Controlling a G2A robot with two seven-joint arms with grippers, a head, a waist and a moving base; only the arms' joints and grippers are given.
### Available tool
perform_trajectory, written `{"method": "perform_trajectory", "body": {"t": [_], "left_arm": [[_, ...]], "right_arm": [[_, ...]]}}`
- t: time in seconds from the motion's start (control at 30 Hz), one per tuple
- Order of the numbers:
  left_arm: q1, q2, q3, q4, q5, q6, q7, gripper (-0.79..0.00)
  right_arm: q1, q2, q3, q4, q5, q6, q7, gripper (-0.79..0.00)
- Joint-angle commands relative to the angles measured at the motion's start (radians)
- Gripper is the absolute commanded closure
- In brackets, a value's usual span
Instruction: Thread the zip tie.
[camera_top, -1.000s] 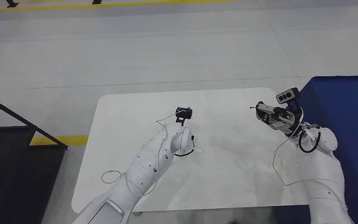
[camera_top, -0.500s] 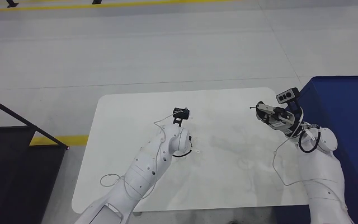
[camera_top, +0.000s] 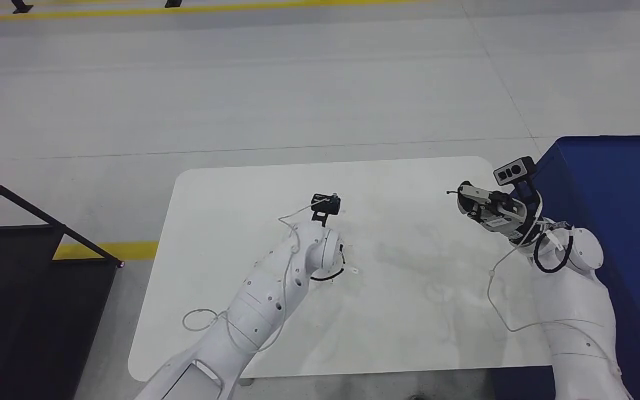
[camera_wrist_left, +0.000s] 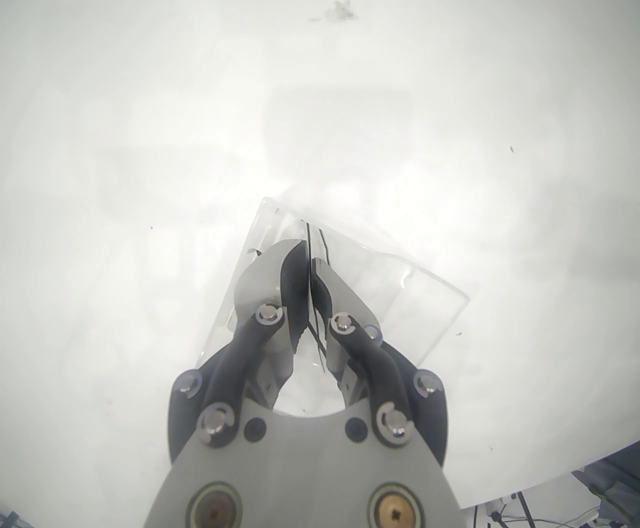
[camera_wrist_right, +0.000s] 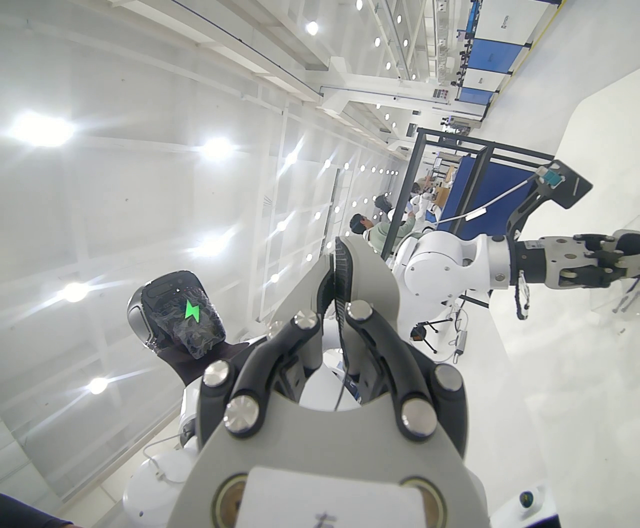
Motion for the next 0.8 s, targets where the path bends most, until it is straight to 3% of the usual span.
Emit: {"method": "perform_trajectory", "body": {"t": [0.0, 0.33, 0.77], "left_arm": [[-0.002, -0.002, 0.0, 0.005, 0.002, -0.001, -0.001, 0.0], [0.009, -0.007, -0.006, -0.025, 0.026, 0.009, -0.016, 0.0], [0.136, 0.03, -0.073, -0.303, 0.127, -0.011, -0.075, 0.0]], "right_arm": [[0.0, 0.0, 0.0, 0.0, 0.0, 0.0, 0.0, 0.0], [0.0, 0.0, 0.0, 0.0, 0.0, 0.0, 0.0, 0.0], [0.0, 0.0, 0.0, 0.0, 0.0, 0.0, 0.0, 0.0]]}}
